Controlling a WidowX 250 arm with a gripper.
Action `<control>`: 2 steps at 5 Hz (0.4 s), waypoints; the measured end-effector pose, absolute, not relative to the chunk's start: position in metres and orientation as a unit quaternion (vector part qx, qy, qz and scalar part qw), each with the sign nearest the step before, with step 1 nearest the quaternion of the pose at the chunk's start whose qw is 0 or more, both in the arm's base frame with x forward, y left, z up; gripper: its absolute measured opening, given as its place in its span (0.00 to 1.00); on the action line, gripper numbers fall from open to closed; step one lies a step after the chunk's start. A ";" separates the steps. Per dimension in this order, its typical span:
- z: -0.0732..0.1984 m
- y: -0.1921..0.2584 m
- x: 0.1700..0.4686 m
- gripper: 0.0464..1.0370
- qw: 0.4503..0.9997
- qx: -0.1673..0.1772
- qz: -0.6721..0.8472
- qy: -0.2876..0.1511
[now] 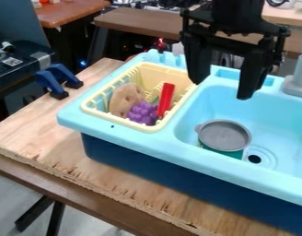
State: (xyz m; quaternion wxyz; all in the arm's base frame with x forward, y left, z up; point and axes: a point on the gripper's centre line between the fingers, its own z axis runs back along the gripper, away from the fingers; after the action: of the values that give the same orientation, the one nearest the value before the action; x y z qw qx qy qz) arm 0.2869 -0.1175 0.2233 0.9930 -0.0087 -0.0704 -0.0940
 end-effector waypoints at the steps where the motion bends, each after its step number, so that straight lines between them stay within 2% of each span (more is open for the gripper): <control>1: 0.213 -0.117 0.287 0.96 0.994 -0.003 -0.094 -0.054; 2: 0.212 -0.105 0.290 0.96 0.994 0.006 -0.087 -0.062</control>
State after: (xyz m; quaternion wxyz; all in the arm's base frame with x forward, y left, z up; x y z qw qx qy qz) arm 0.2897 -0.1050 0.2124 0.9942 0.0057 -0.0624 -0.0871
